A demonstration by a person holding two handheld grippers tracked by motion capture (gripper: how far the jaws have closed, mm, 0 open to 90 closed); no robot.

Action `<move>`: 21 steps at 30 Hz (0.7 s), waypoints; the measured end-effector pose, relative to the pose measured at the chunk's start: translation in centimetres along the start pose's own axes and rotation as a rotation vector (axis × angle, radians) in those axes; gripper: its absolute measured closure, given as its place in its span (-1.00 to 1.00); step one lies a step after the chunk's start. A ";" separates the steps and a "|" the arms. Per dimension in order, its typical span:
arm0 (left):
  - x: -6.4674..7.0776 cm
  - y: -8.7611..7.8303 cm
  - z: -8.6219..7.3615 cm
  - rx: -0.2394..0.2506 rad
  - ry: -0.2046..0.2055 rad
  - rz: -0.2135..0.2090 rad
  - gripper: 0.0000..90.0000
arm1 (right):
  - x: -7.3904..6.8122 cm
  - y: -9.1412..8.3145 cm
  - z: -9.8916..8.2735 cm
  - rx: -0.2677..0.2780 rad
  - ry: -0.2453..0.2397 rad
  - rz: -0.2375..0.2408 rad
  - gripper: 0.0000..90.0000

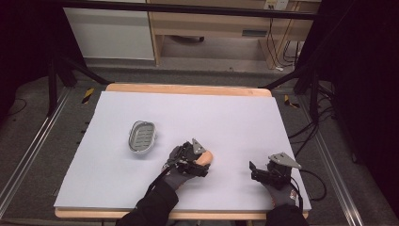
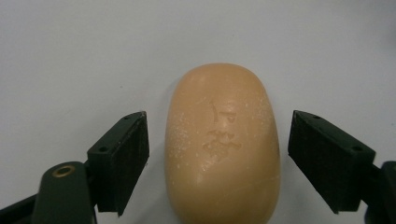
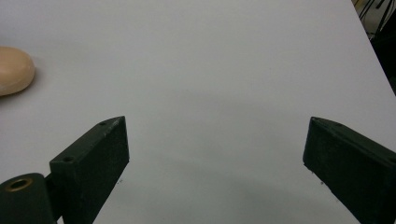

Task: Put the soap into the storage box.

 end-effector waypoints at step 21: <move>0.0 1.1 -0.5 -0.038 -0.016 -0.022 -0.31 | 0.0 0.1 0.0 -0.001 -0.004 0.000 -0.84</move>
Point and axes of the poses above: each handheld gripper's, and its own axes: y roughly forward along the jaws, z roughly out of its top, x roughly to its right, the point moved 7 cm from there along y, roughly forward along the jaws, and after that the axes turned 1 degree about x, right-handed, at the moved point
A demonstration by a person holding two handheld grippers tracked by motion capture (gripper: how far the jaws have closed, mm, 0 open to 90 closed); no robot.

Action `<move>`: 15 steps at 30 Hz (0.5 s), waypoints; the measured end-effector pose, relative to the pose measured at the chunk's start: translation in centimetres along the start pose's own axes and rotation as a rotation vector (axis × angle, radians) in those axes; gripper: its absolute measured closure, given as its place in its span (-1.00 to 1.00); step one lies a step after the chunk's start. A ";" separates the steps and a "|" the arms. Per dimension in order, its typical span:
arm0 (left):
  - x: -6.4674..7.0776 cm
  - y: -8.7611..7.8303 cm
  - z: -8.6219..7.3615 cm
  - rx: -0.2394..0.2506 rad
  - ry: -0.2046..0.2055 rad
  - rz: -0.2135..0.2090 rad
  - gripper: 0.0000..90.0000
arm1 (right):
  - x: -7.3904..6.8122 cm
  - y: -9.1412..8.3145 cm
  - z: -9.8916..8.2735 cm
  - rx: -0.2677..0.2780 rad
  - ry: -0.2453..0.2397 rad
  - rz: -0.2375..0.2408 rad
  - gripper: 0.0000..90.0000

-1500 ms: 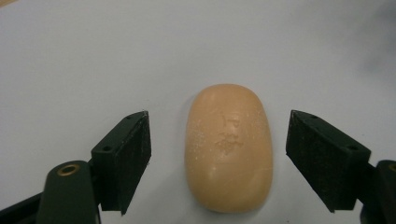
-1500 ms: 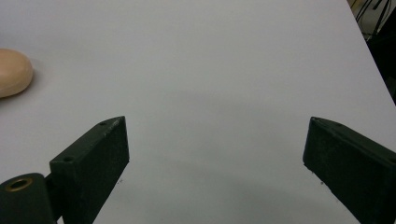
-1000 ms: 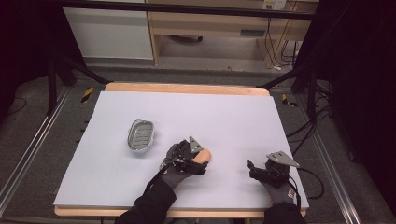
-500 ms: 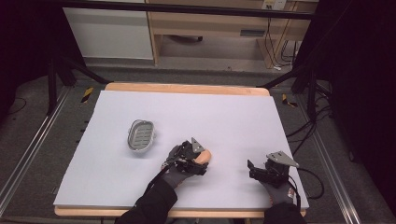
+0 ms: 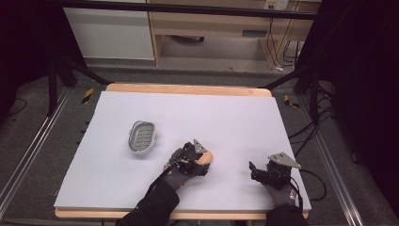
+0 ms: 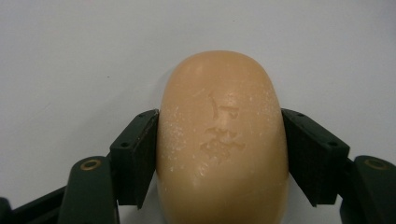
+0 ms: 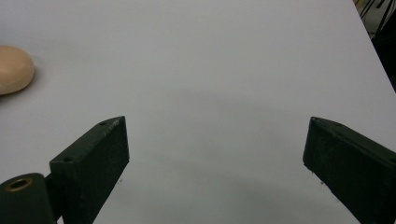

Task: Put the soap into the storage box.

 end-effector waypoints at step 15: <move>-0.1 0.1 0.0 -0.008 -0.024 -0.013 -0.31 | -0.1 0.0 0.0 -0.002 0.000 0.002 -0.84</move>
Point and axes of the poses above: each handheld gripper's, and its own axes: y roughly forward along the jaws, z roughly out of its top, x roughly to its right, the point moved 7 cm from there along y, roughly forward along the jaws, and after that the axes turned 1 degree about x, right-handed, at the moved point
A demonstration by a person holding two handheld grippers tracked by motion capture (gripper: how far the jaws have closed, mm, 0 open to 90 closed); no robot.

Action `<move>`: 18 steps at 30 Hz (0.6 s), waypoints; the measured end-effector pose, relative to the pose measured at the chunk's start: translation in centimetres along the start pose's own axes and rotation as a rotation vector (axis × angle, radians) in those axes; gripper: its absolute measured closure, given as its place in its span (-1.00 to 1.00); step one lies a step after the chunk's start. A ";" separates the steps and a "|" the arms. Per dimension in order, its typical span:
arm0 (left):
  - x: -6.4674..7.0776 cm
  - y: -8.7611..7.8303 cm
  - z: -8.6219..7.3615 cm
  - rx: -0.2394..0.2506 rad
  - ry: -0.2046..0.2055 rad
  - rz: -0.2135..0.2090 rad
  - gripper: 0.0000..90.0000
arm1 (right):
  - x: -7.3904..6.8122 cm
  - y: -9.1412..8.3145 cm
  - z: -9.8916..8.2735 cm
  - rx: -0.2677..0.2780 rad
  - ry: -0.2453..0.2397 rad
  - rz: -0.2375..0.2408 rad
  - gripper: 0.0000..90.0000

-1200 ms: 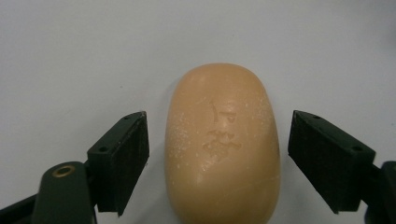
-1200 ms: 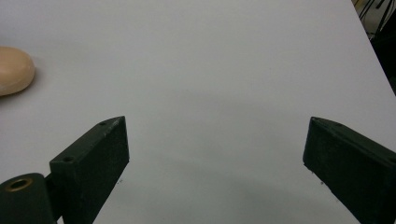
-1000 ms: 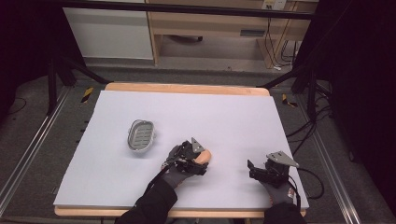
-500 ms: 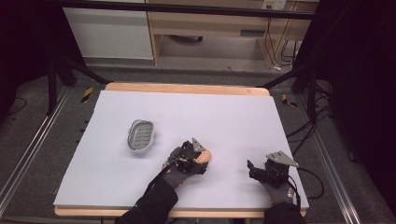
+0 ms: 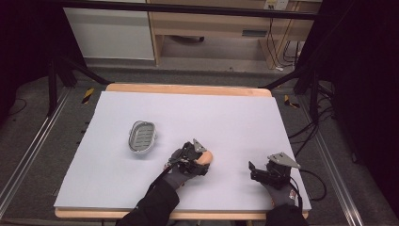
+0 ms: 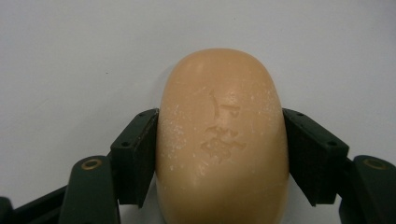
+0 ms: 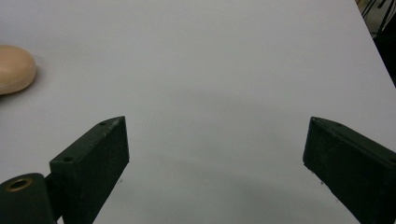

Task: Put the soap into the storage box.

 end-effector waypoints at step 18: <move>-0.5 -1.7 0.7 0.039 -0.017 0.006 -0.29 | 0.0 0.0 0.0 -0.006 -0.003 0.004 -0.84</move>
Point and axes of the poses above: each handheld gripper's, and its own axes: y roughly forward along the jaws, z roughly out of its top, x roughly to its right, the point moved 7 cm from there along y, roughly forward along the jaws, and after that the axes turned 1 degree about x, right-handed, at the moved point
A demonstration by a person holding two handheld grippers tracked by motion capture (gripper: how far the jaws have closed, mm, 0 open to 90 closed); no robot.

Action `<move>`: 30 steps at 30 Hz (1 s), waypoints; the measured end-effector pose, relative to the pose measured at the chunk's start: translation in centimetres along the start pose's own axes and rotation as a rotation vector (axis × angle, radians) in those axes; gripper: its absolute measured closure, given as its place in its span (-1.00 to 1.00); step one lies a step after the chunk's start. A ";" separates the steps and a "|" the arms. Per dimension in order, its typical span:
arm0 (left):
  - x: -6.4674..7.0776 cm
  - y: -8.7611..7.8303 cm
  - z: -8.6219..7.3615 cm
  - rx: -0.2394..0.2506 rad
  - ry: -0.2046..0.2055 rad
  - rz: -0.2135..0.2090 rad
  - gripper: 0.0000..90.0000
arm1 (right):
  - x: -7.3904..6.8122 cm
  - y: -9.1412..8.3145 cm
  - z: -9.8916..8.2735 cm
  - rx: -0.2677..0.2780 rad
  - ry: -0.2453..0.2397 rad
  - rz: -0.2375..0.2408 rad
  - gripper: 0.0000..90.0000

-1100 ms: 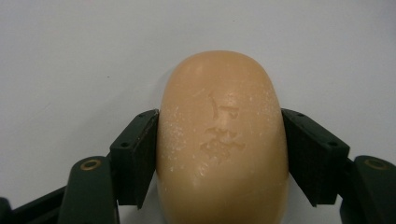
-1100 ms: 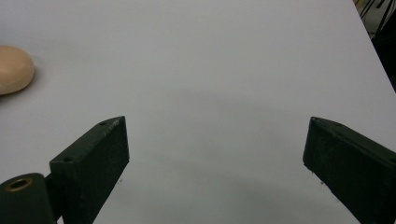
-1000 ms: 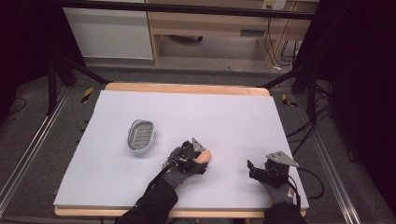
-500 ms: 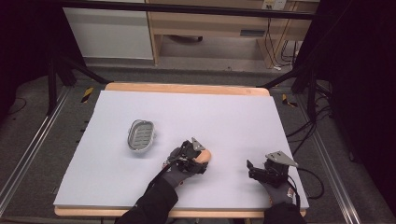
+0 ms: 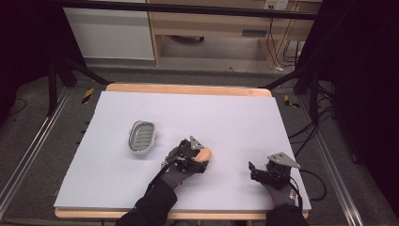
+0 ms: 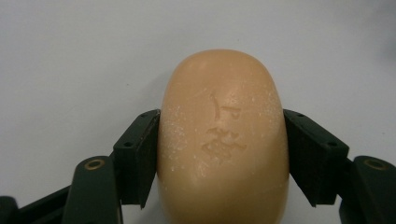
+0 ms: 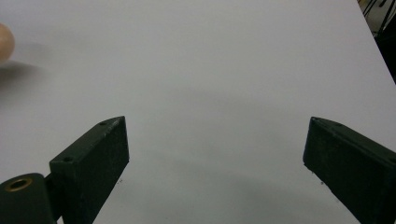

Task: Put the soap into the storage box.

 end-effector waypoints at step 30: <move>-3.3 -7.0 -0.9 0.086 -0.025 0.046 -0.29 | 0.0 0.0 0.0 -0.002 0.001 -0.005 -0.84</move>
Point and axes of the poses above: each handheld gripper's, and its own axes: y roughly forward along the jaws, z roughly out of its top, x roughly to its right, the point moved 7 cm from there along y, roughly forward along the jaws, and after that the axes turned 1 degree about x, right-handed, at the moved point
